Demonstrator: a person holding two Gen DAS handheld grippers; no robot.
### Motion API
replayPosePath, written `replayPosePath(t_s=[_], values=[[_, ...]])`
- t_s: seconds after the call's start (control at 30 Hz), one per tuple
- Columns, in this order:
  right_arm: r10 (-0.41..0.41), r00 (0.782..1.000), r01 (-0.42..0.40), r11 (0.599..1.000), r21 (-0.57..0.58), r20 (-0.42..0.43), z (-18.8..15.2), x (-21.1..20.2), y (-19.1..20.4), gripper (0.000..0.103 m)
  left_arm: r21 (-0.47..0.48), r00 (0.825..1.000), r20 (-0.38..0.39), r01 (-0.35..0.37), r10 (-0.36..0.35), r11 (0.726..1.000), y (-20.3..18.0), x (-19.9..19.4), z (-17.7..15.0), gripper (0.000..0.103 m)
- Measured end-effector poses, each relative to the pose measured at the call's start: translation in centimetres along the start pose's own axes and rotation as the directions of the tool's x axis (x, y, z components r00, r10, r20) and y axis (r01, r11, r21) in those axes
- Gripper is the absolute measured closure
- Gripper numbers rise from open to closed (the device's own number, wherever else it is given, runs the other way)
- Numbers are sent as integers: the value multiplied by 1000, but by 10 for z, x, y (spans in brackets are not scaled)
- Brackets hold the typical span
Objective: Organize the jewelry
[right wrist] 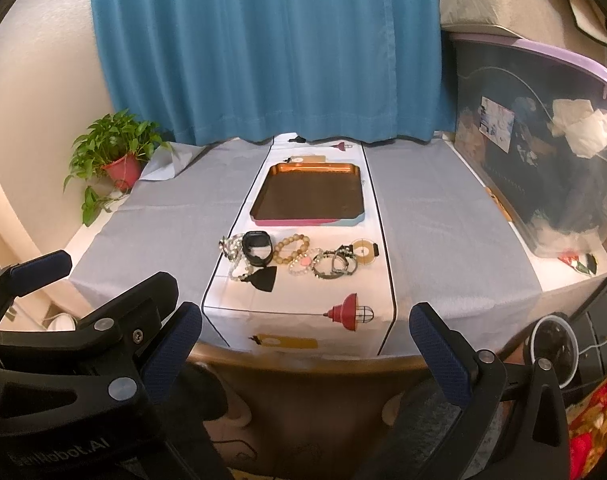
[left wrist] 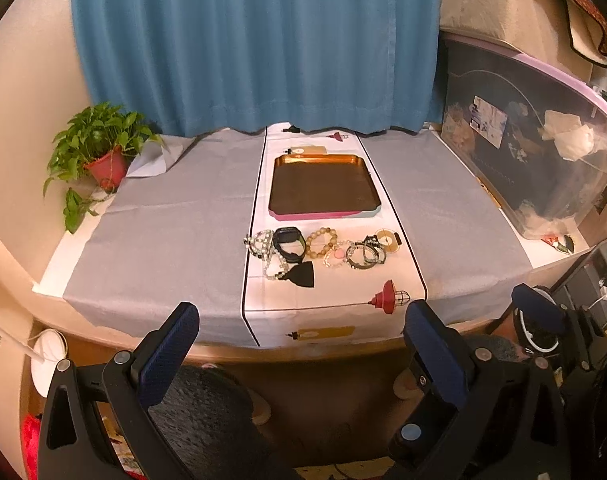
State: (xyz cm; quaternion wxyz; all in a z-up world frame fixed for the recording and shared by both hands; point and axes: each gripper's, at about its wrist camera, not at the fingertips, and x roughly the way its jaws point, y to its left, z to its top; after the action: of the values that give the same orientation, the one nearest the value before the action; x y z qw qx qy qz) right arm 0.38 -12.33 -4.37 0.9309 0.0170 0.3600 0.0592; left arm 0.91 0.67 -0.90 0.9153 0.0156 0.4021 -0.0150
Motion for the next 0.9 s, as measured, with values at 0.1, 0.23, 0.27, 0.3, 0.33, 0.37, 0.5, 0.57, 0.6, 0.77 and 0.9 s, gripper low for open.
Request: replayPosePath(t_s=[0.1, 0.23, 0.27, 0.3, 0.33, 0.37, 0.5, 0.57, 0.6, 0.77, 0.9], values=[[5, 1000, -5, 1000, 4, 7, -7, -5, 2, 0, -4, 1000, 0, 5, -5, 1000, 2, -2, -1, 1], [6, 1000, -6, 1000, 5, 1, -10, -7, 3, 0, 0, 1000, -2, 3, -3, 1000, 3, -2, -4, 1], [7, 1000, -7, 1000, 4, 2, -12, -7, 3, 0, 2, 1000, -4, 1, -1, 1000, 2, -3, -4, 1], [10, 1000, -10, 1000, 5, 0, -12, -6, 3, 0, 4, 1000, -8, -2, 2, 1000, 1, -4, -4, 1], [14, 1000, -14, 1000, 4, -2, -13, -8, 4, 0, 7, 1000, -12, -5, 5, 1000, 0, -4, -3, 1], [16, 1000, -16, 1000, 3, -5, -14, -9, 4, 0, 8, 1000, -15, -7, 7, 1000, 0, -4, -3, 1], [19, 1000, -19, 1000, 11, -11, -12, -9, 5, 0, 25, 1000, -22, -18, 19, 1000, -4, -3, 1, 1], [31, 999, -31, 999, 16, -12, -15, -11, 5, 0, 37, 1000, -12, -28, 29, 999, -6, -4, 2, 1], [39, 999, -39, 999, 18, -10, -15, -12, 5, 0, 38, 999, -4, -32, 32, 999, -7, -5, 3, 1], [40, 999, -40, 999, 27, 24, -13, -17, 3, 0, 29, 998, 43, -44, 42, 999, -10, -10, 2, 1], [40, 999, -41, 999, 35, 24, -6, -18, -1, 0, 32, 998, 53, -30, 28, 999, -13, -14, 3, 1]])
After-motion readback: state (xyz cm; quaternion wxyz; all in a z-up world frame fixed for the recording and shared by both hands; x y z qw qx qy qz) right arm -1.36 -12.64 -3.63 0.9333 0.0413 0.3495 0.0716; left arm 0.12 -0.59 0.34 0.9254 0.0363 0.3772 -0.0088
